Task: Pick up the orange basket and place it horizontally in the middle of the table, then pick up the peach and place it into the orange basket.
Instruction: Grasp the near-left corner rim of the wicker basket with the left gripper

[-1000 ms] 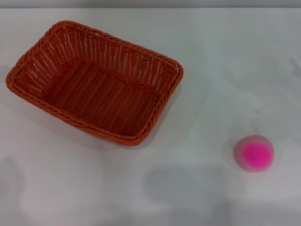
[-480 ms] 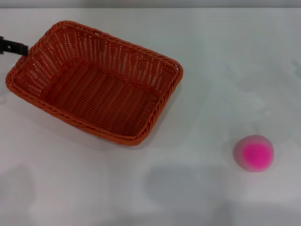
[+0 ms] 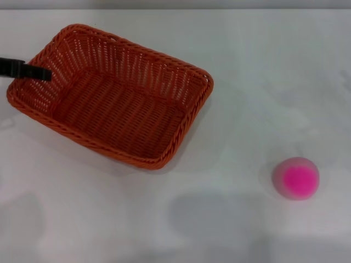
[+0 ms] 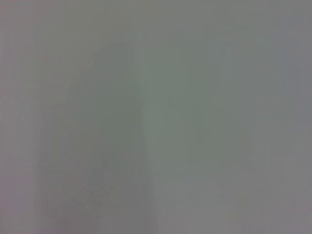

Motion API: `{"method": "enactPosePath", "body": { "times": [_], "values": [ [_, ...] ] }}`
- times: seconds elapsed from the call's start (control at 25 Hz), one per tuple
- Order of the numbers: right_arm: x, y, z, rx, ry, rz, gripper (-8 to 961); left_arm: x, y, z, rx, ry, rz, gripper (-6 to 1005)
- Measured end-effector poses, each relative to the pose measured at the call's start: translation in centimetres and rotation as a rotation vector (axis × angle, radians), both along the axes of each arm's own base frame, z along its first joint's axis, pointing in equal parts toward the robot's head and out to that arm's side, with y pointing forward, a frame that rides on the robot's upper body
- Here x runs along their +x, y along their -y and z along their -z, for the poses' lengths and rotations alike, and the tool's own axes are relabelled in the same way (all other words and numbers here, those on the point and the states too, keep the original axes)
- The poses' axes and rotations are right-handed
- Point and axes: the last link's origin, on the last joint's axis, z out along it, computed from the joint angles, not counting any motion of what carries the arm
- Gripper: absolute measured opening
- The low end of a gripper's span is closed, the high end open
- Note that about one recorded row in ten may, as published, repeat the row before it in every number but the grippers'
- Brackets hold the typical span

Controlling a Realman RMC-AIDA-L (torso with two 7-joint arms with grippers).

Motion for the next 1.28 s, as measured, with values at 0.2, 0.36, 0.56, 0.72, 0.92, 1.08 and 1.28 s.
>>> {"method": "enactPosePath", "body": {
  "times": [0.2,0.36,0.56,0.72,0.92,1.08,1.28],
  "values": [
    [0.0,0.0,0.3,-0.004,-0.013,0.002,853,-0.4,-0.1,0.4,0.000,-0.014,0.002,765],
    [0.0,0.0,0.3,-0.005,-0.016,0.003,852,-0.9,-0.3,0.7,0.009,-0.025,0.002,765],
    [0.0,0.0,0.3,-0.008,-0.026,0.005,852,-1.1,-0.6,0.9,0.023,-0.036,0.016,764],
    [-0.1,0.0,0.3,-0.014,-0.040,0.003,851,-0.8,-0.6,1.2,0.015,-0.032,0.021,763],
    [-0.2,-0.2,0.2,-0.014,-0.039,-0.005,849,-0.7,-0.5,1.6,0.001,-0.013,0.001,665],
    [-0.4,-0.3,0.1,-0.013,-0.036,-0.010,848,-0.7,-0.5,1.7,-0.005,-0.024,-0.009,504],
    [-0.4,-0.4,0.1,-0.012,-0.035,-0.013,846,-0.1,-0.6,2.0,-0.023,-0.034,-0.009,327]
  ]
}}
